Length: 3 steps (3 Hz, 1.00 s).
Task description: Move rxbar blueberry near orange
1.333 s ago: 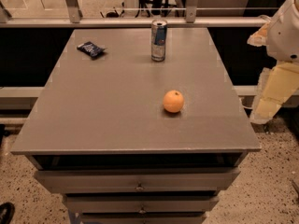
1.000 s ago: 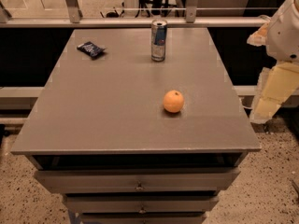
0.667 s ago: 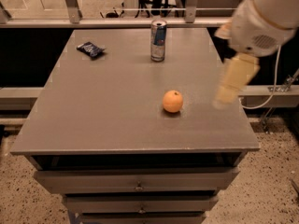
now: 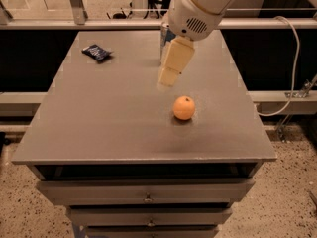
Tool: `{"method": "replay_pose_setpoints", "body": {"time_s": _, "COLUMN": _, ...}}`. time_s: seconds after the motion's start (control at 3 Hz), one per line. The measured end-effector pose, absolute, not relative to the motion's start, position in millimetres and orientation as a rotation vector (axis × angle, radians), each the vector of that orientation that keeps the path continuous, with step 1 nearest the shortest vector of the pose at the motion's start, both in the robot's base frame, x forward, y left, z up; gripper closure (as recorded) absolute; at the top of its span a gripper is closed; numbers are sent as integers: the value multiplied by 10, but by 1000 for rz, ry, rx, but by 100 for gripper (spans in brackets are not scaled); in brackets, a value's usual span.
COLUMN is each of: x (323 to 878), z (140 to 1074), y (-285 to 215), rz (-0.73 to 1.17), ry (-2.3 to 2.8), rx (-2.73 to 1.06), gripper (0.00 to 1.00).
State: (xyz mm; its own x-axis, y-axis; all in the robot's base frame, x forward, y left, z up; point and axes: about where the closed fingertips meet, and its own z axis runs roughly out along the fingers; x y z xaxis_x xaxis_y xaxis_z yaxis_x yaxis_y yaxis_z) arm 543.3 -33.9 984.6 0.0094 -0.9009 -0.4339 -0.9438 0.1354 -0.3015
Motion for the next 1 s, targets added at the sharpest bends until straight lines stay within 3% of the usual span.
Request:
{"method": "replay_pose_setpoints", "body": {"time_s": 0.67, "x": 5508, "z": 9878, "y": -271, "rz": 105, "ry": 1877, "rx": -1718, "gripper": 0}}
{"method": "replay_pose_setpoints", "body": {"time_s": 1.0, "x": 5900, "z": 9876, "y": -29, "rz": 153, "ry": 1854, "rx": -1599, "gripper": 0}}
